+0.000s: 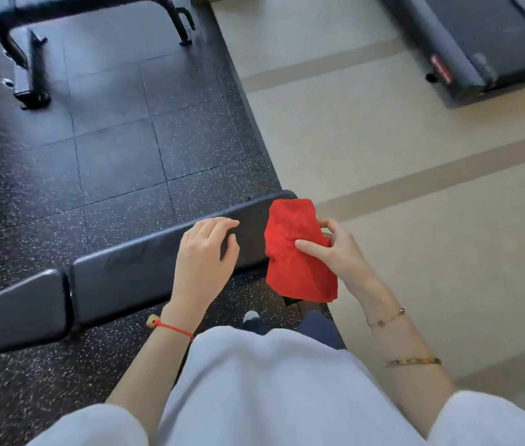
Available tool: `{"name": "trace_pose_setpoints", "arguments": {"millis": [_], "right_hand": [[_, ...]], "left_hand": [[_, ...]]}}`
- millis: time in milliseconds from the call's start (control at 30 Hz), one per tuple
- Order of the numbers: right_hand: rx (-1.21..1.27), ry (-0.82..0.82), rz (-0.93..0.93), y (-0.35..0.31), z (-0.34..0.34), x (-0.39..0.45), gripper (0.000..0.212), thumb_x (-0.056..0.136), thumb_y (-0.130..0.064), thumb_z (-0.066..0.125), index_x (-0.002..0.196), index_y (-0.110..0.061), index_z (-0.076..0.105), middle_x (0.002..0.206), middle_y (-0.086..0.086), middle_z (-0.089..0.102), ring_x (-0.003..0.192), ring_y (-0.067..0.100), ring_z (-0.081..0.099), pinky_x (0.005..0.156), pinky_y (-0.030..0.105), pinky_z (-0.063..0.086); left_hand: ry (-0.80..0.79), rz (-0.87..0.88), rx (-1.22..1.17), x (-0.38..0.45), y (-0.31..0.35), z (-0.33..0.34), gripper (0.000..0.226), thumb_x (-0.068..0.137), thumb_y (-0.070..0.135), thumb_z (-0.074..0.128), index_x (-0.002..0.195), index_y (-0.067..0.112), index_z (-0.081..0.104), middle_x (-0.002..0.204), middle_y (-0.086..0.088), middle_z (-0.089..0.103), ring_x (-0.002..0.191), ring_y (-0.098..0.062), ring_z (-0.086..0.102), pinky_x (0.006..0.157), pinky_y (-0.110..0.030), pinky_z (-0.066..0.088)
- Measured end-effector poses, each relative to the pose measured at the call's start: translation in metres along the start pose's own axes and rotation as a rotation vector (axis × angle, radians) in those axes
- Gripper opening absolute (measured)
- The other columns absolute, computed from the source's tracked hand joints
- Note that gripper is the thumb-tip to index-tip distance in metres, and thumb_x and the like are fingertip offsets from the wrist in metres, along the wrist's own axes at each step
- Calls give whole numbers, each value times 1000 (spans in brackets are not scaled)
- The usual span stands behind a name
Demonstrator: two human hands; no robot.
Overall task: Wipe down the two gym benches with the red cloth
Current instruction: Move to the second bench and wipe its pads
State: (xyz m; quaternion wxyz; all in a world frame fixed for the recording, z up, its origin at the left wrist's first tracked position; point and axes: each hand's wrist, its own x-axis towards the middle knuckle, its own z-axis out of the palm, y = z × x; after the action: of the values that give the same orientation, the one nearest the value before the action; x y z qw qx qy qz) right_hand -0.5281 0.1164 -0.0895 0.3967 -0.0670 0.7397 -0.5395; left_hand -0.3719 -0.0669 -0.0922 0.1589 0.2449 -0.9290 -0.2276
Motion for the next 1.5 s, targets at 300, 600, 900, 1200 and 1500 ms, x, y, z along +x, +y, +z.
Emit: {"name": "trace_pose_setpoints", "arguments": {"millis": [300, 600, 900, 1200, 1500], "right_hand": [[75, 40, -46, -7, -70, 38, 41, 78, -20, 81, 112, -18, 59, 98, -1, 74, 91, 17, 71, 80, 31, 57], [-38, -85, -51, -53, -239, 126, 42, 77, -25, 82, 112, -22, 58, 93, -8, 74, 85, 12, 72, 67, 22, 55], [-63, -124, -42, -101, -359, 206, 45, 77, -22, 81, 115, -20, 57, 98, 0, 75, 89, 17, 72, 71, 27, 54], [-112, -260, -41, -137, -357, 304, 42, 78, -21, 80, 113, -19, 57, 94, -1, 76, 85, 17, 73, 71, 29, 56], [-147, -344, -53, -237, -297, 455, 45, 81, -15, 77, 120, -11, 55, 101, 9, 74, 88, 23, 71, 80, 36, 57]], "left_hand": [[-5, 39, -15, 57, 51, 40, 21, 91, 8, 60, 110, 14, 68, 113, 2, 68, 109, -22, 60, 96, -37, 46], [85, -78, -34, 145, 162, 134, 22, 93, 11, 59, 113, 15, 67, 114, 2, 68, 110, -19, 60, 98, -36, 45], [70, -203, -63, 227, 250, 191, 21, 94, 11, 59, 113, 12, 68, 114, -1, 69, 109, -21, 60, 96, -39, 49], [203, -318, -31, 302, 239, 215, 20, 93, 12, 59, 111, 14, 68, 111, 0, 69, 106, -21, 61, 93, -45, 51], [278, -382, 26, 443, 159, 206, 20, 94, 13, 58, 110, 15, 68, 111, 1, 69, 106, -21, 60, 93, -41, 50]]}}
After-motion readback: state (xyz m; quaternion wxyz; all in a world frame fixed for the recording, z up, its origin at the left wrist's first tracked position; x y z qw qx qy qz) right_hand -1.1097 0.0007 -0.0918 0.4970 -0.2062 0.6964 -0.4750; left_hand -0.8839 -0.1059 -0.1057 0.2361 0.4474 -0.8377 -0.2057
